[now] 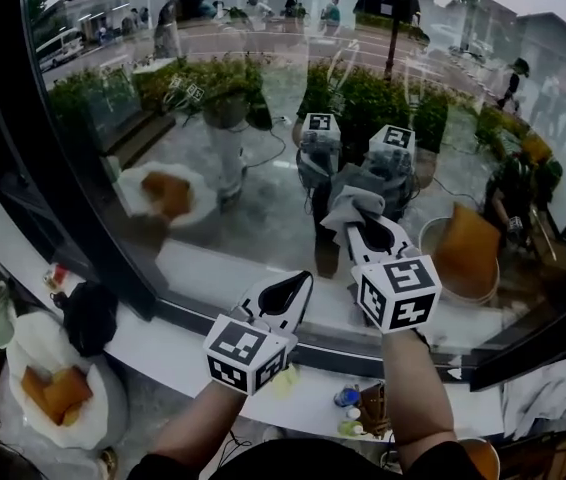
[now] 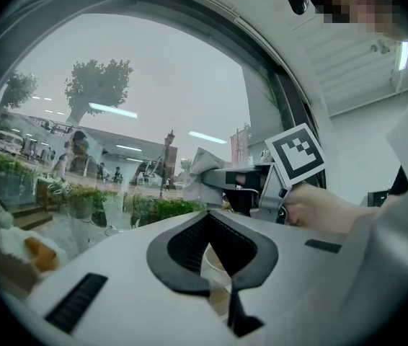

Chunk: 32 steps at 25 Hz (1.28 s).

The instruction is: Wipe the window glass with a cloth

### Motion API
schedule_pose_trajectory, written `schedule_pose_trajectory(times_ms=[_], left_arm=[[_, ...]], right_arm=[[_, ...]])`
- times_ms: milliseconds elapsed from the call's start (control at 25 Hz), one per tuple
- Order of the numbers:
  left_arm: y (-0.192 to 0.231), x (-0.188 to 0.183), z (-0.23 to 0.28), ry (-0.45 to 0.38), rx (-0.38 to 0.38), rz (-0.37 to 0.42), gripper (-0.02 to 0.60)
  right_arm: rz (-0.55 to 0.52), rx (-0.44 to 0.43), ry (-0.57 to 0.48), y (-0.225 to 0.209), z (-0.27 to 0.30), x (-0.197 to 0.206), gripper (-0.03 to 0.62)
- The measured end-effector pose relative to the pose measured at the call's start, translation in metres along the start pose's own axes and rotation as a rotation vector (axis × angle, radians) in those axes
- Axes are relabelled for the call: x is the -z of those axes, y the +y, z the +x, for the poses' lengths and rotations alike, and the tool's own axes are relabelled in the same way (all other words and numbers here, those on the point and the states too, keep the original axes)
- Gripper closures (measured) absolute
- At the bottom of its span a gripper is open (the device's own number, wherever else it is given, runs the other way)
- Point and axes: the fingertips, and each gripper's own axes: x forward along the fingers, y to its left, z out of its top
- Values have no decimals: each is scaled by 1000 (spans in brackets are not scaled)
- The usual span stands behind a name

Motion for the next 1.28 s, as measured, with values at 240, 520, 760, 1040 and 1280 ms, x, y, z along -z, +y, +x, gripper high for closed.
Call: schedule_pose_trajectory(times_ms=[240, 520, 760, 1040, 1280], left_arm=[[25, 1, -24, 8, -31, -1, 574], [52, 3, -44, 10, -65, -13, 574], [54, 2, -41, 10, -78, -14, 574], [51, -1, -40, 5, -67, 3, 574], [45, -1, -38, 10, -56, -6, 574]], right_arm=[[12, -17, 2, 27, 21, -1, 556], [15, -42, 13, 54, 46, 1, 556], [20, -53, 9, 52, 48, 3, 556], [22, -57, 9, 55, 48, 1, 556], [22, -56, 19, 55, 48, 3, 556]])
